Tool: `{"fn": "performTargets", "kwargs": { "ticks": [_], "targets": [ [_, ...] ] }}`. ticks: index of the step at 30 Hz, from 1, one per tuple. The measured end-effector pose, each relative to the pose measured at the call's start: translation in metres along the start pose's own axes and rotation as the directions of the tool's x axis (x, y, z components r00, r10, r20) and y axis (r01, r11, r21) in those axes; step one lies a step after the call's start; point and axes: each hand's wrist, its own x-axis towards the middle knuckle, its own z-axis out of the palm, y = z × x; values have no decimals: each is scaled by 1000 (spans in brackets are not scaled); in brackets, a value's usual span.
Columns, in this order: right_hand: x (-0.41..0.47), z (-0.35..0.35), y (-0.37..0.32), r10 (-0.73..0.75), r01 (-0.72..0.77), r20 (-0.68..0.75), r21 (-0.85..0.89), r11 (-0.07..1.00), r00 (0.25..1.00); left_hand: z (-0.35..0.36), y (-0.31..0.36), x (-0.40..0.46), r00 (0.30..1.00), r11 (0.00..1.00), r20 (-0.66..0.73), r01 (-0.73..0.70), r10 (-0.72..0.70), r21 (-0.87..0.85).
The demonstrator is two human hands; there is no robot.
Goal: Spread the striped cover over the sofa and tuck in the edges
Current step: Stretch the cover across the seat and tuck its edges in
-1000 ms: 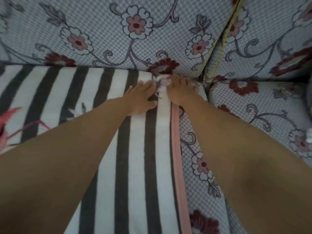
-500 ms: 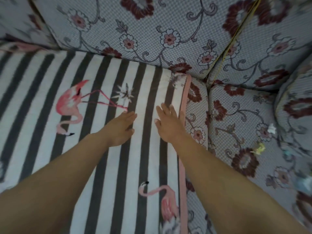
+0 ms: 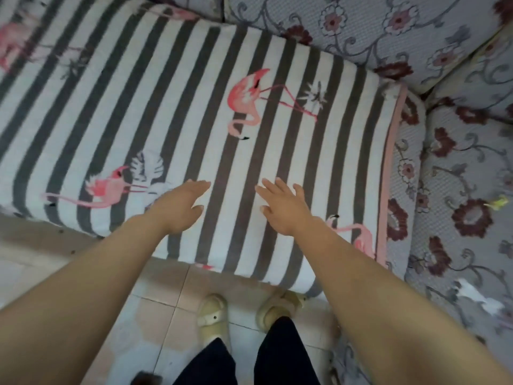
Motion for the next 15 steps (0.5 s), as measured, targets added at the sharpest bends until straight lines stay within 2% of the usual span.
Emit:
{"fn": "performTargets", "kwargs": {
  "ticks": [6,10,13,15],
  "targets": [
    [5,50,-55,-82,87,108,-44,995,991,31,-76,-31,994,992,-20,109,-111,-68],
    [6,78,-75,-165,182,150,-109,977,975,65,-104,-38,992,989,-2,123,-124,-84],
    [1,87,-90,-283,287,49,-211,935,958,94,-113,-43,990,985,11,141,-141,-95],
    [-4,95,-105,-375,378,55,-213,901,925,114,-114,-44,978,970,14,209,-208,-125]
  ]
}}
